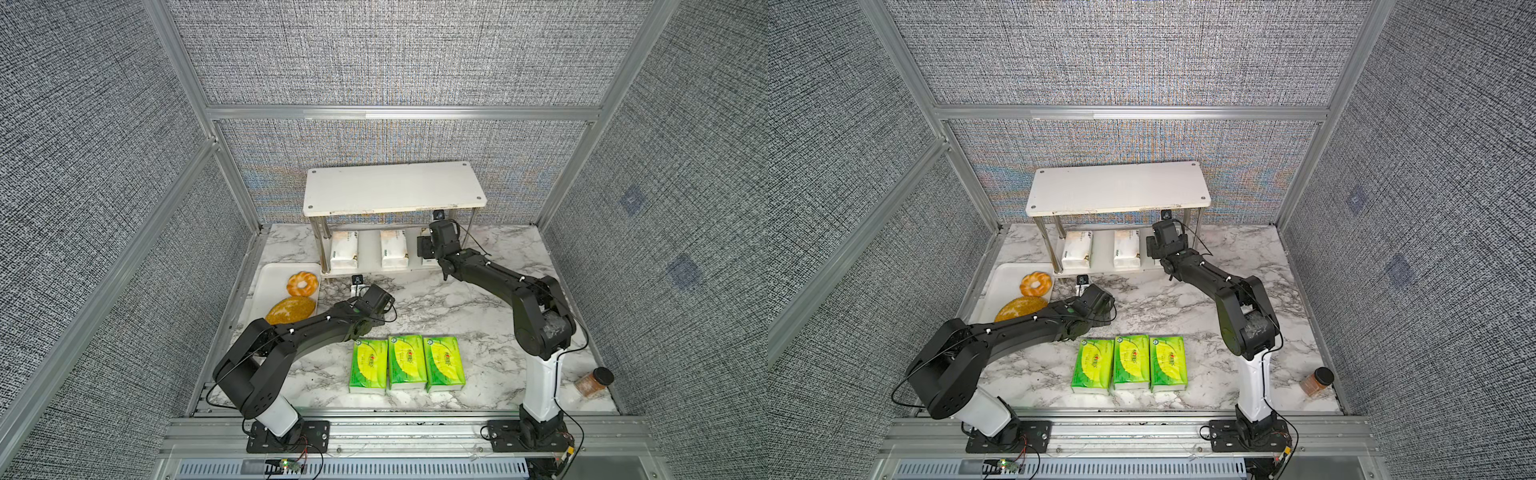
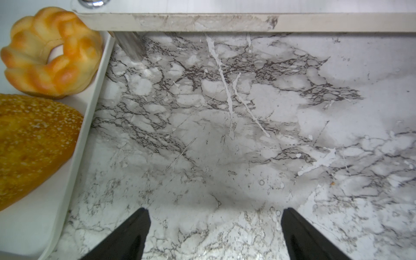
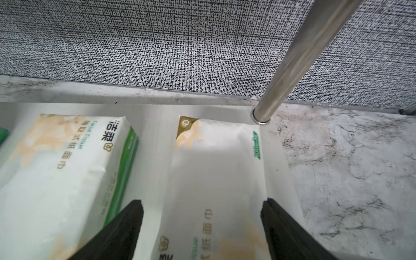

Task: Place the tissue boxes on the shelf by color
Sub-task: Place a box of tissues on the shelf.

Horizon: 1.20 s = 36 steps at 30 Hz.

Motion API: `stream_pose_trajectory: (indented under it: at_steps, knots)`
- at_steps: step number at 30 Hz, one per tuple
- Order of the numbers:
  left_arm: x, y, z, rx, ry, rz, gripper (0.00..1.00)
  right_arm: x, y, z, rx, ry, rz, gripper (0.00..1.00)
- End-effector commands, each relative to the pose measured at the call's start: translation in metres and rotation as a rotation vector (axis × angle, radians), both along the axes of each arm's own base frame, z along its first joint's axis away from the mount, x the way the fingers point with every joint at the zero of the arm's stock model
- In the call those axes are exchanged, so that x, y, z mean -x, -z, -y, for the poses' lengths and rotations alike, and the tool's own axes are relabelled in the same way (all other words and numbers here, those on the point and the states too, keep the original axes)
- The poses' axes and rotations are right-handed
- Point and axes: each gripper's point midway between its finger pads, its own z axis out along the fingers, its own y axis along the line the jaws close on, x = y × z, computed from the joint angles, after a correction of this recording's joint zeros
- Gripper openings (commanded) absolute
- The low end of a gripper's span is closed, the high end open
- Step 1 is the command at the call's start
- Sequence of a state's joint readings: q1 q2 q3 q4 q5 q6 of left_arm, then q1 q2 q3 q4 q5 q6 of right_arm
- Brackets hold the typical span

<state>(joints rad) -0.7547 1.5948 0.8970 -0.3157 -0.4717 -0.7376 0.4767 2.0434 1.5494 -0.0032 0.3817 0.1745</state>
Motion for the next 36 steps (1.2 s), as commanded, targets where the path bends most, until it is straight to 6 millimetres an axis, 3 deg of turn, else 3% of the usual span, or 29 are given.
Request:
stream_pose_trajectory:
  at_steps: [1,12,19,28,36]
  knots:
    - [0.001,-0.001,-0.004,-0.017,-0.005,0.005,0.96,-0.002,0.007,0.005,0.052,0.015,-0.009,0.83]
    - [-0.001,-0.004,-0.004,-0.019,-0.003,0.012,0.96,-0.005,0.03,0.016,0.134,0.051,-0.036,0.69]
    - [-0.002,-0.005,-0.004,-0.021,-0.002,0.014,0.96,-0.007,0.034,0.024,0.161,0.061,-0.038,0.69]
    - [-0.004,-0.008,-0.001,-0.023,0.001,0.016,0.96,-0.008,0.037,0.021,0.175,0.009,-0.035,0.69]
    - [-0.004,-0.01,-0.001,-0.025,0.002,0.015,0.96,-0.005,0.019,0.02,0.144,-0.01,0.009,0.74]
